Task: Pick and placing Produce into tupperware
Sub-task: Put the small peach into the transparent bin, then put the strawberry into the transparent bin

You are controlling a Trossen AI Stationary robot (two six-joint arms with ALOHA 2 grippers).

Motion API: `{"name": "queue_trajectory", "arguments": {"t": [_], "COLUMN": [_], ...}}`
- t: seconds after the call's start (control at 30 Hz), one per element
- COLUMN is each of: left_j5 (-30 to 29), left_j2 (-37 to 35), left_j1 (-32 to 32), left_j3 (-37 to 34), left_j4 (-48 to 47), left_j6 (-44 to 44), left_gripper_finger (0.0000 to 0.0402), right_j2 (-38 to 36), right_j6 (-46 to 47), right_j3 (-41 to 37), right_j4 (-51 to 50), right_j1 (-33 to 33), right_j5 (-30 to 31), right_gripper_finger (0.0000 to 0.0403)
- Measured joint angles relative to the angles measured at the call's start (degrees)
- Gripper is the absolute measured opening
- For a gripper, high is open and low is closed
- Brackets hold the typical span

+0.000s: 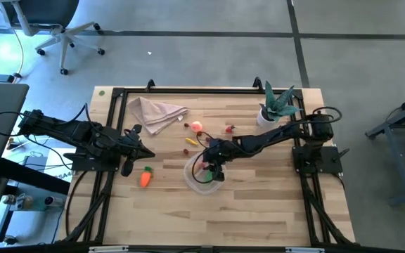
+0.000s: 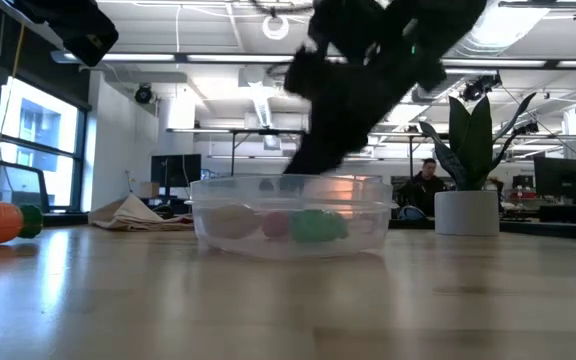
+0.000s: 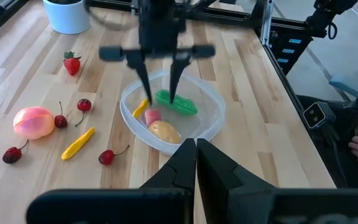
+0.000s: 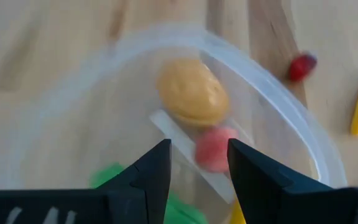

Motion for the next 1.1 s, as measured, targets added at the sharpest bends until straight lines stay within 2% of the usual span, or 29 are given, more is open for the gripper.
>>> {"name": "queue_trajectory", "arguments": {"t": [0.07, 0.17, 0.4, 0.53, 0.67, 0.83, 1.0, 1.1], "left_j5": [0.00, 0.00, 0.00, 0.00, 0.00, 0.00, 0.00, 0.00], "left_j2": [0.00, 0.00, 0.00, 0.00, 0.00, 0.00, 0.02, 0.00], "left_j1": [0.00, 0.01, 0.02, 0.00, 0.01, 0.02, 0.00, 0.00], "left_j3": [0.00, 0.00, 0.00, -0.01, 0.00, 0.00, -0.01, -0.01], "left_j4": [0.02, 0.00, 0.00, 0.01, 0.02, 0.04, 0.03, 0.02], "left_j6": [-0.02, -0.01, -0.02, 0.00, -0.01, -0.02, -0.02, -0.02], "left_gripper_finger": [0.0005, 0.0005, 0.0005, 0.0005, 0.0005, 0.0005, 0.0005, 0.0005], "right_j2": [-2.73, -8.02, -22.46, -27.81, -27.92, -23.37, -18.08, -14.07], "right_j6": [0.07, -0.24, -0.31, 2.41, 1.65, -3.99, -7.16, -9.49], "right_j3": [1.13, 3.06, 6.33, 7.86, 9.89, 13.09, 13.59, 13.58], "right_j4": [-1.20, -6.26, -18.85, -25.47, -32.00, -39.78, -42.91, -44.50], "right_j1": [0.28, 0.92, 1.64, -2.09, -10.60, -19.66, -23.86, -24.84], "right_j5": [-0.50, 2.02, 14.02, 19.13, 13.74, 7.41, 1.35, 0.29], "right_gripper_finger": [0.0149, 0.0149, 0.0149, 0.0149, 0.0149, 0.0149, 0.0149, 0.0149]}}
